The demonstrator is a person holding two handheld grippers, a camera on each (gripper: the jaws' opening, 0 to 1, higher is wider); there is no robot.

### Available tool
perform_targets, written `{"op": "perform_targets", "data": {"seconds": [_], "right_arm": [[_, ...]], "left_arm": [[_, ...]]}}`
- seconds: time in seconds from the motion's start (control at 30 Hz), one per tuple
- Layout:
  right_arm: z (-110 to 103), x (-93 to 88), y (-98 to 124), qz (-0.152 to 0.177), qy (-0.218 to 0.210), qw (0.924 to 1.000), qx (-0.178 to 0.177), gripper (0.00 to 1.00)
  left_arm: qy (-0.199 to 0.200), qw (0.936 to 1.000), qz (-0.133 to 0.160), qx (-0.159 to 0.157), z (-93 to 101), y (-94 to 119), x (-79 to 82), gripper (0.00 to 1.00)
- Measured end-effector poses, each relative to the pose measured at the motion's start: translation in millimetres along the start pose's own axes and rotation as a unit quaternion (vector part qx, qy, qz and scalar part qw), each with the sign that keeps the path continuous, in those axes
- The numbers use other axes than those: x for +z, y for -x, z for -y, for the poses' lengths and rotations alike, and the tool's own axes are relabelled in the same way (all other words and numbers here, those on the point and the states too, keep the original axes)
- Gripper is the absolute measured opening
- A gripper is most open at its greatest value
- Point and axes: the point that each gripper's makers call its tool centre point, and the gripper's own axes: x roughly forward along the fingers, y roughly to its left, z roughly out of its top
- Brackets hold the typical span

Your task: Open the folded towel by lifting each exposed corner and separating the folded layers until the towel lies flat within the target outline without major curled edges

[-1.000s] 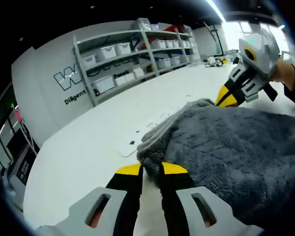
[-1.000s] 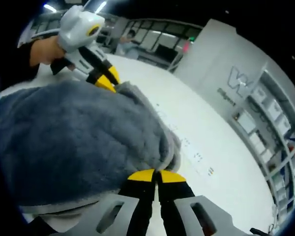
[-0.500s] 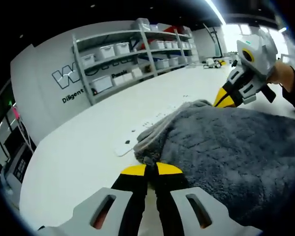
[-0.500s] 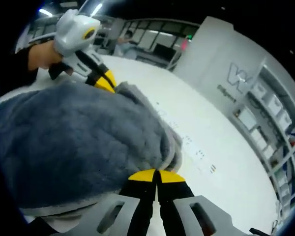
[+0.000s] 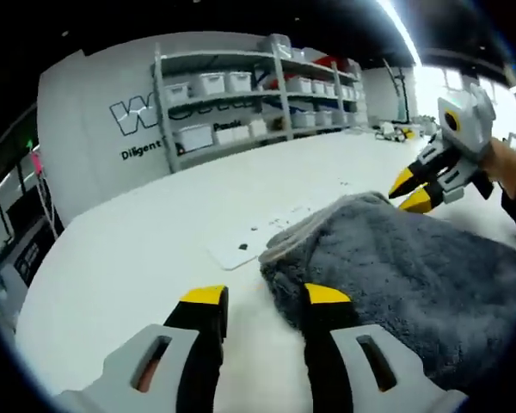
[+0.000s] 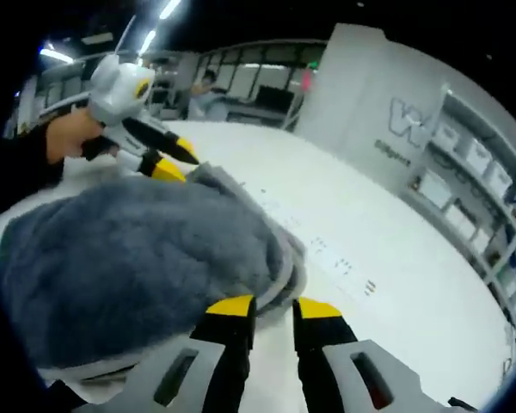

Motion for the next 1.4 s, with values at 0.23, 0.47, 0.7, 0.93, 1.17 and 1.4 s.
{"op": "perform_targets", "data": {"seconds": [0.23,0.47,0.7,0.93,1.17,1.4], "right_arm": [[16,33.8,10,0.075,-0.047,0.9955,-0.033,0.91],[21,52.8,28,0.108,-0.061,0.9915,-0.038,0.99],[20,65.4,53,0.120,-0.064,0.9895,-0.050,0.97],[36,81.9,89,0.125,-0.055,0.9872,-0.082,0.89],[31,106.7,132,0.158,-0.049,0.9823,-0.089,0.88],[30,120.6,154,0.173,-0.039,0.9807,-0.083,0.92]], "left_arm": [[0.025,0.9987,-0.004,0.044,-21.7,0,1.9,0.93],[0.030,0.9974,0.027,0.059,-33.0,9,19.6,1.00],[0.023,0.9956,0.051,0.075,-32.1,28,44.9,1.00],[0.002,0.9908,0.094,0.097,-23.3,66,84.3,1.00],[0.019,0.9853,0.150,0.080,1.2,111,126.7,1.00],[-0.008,0.9808,0.177,0.081,15.6,152,152.0,1.00]]}}
